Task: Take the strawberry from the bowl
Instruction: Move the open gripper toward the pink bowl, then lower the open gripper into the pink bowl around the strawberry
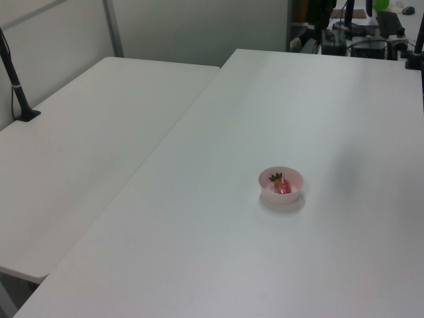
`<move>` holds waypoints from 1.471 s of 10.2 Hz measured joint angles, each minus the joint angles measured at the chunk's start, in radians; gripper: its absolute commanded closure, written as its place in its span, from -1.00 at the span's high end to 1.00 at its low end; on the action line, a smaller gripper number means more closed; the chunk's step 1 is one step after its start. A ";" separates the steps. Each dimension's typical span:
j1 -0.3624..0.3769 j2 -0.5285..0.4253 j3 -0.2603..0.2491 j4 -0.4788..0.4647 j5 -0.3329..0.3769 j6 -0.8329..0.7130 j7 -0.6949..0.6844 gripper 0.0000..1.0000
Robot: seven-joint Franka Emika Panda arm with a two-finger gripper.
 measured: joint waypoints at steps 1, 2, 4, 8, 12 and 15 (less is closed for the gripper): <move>0.000 0.000 0.000 0.000 0.000 0.000 0.000 1.00; 0.000 0.000 0.000 0.000 0.000 0.000 0.000 1.00; 0.000 0.000 0.000 0.000 0.000 0.000 0.000 1.00; 0.000 0.000 0.000 0.000 0.000 0.000 0.000 1.00; 0.004 0.024 0.004 -0.005 0.000 0.000 -0.189 0.98; 0.056 0.076 0.069 -0.046 -0.045 0.000 -0.155 0.95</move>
